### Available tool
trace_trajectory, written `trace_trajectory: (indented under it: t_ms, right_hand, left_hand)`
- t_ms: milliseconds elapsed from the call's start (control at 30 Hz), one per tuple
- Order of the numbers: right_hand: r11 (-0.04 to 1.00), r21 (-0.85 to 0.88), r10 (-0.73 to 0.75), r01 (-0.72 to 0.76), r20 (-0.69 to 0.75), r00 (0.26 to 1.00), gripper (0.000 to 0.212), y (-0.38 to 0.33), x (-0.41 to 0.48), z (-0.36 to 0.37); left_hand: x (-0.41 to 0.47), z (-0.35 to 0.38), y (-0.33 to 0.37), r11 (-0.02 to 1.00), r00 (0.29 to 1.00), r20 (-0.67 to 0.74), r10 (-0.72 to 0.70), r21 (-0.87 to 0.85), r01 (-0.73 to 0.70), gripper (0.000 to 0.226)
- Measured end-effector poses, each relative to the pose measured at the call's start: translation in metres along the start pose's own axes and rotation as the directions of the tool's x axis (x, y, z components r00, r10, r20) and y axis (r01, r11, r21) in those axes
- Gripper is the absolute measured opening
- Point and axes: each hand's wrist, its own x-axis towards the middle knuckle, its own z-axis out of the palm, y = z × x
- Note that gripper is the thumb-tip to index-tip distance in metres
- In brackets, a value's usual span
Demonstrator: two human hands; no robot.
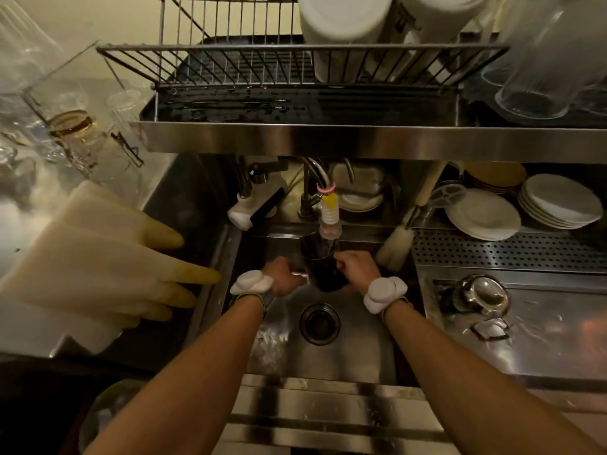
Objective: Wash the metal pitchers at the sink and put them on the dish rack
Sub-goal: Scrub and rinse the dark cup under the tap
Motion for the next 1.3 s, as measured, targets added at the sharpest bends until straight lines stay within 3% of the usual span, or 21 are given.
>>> trace_trajectory:
  t_ms: [100, 267, 400, 467, 567, 700, 867, 1133, 1233, 1300]
  right_hand:
    - [0.992, 0.125, 0.032, -0.036, 0.034, 0.999, 0.022, 0.012, 0.002, -0.002]
    - [0.997, 0.052, -0.064, 0.062, 0.041, 0.997, 0.028, 0.010, 0.006, 0.005]
    - [0.995, 0.102, -0.019, 0.018, 0.007, 1.000, 0.024, 0.015, 0.006, -0.003]
    - [0.998, 0.027, -0.061, 0.061, -0.012, 0.998, 0.029, 0.015, 0.008, -0.005]
    - [0.960, -0.233, -0.162, 0.157, -0.002, 0.987, 0.039, 0.006, 0.008, -0.007]
    - [0.770, -0.588, -0.278, 0.246, 0.038, 0.960, 0.039, -0.006, -0.001, -0.021]
    - [0.485, -0.828, -0.407, 0.280, 0.069, 0.911, 0.031, -0.028, -0.016, -0.034]
    - [0.068, -0.980, -0.431, 0.188, 0.141, 0.891, 0.032, -0.051, -0.034, -0.041]
    - [-0.014, -0.982, -0.431, 0.187, 0.175, 0.885, 0.029, -0.054, -0.039, -0.039]
    - [-0.013, -0.982, -0.431, 0.188, 0.175, 0.885, 0.028, -0.054, -0.040, -0.040]
  left_hand:
    - [0.003, 0.001, -0.011, 0.997, 0.997, -0.023, -0.078, 0.017, 0.079, 0.046]
    - [0.006, 0.004, -0.019, 0.993, 0.992, -0.028, -0.121, 0.010, 0.121, 0.050]
    - [0.008, 0.007, -0.023, 0.992, 0.992, -0.020, -0.123, 0.010, 0.124, 0.051]
    - [0.010, 0.006, -0.023, 0.992, 0.992, -0.017, -0.122, 0.012, 0.122, 0.052]
    - [0.012, 0.004, -0.020, 0.995, 0.995, -0.012, -0.103, 0.014, 0.103, 0.052]
    - [0.008, 0.004, -0.009, 0.999, 0.999, -0.002, -0.037, 0.019, 0.037, 0.050]
    - [0.006, 0.005, -0.003, 1.000, 1.000, -0.002, 0.008, -0.012, -0.008, 0.049]
    - [0.002, 0.007, -0.002, 0.999, 0.998, -0.039, 0.041, -0.033, -0.042, 0.052]
    - [-0.001, 0.008, -0.003, 0.998, 0.998, -0.041, 0.045, -0.036, -0.046, 0.052]
    - [-0.001, 0.008, -0.003, 0.998, 0.998, -0.040, 0.039, -0.041, -0.040, 0.053]
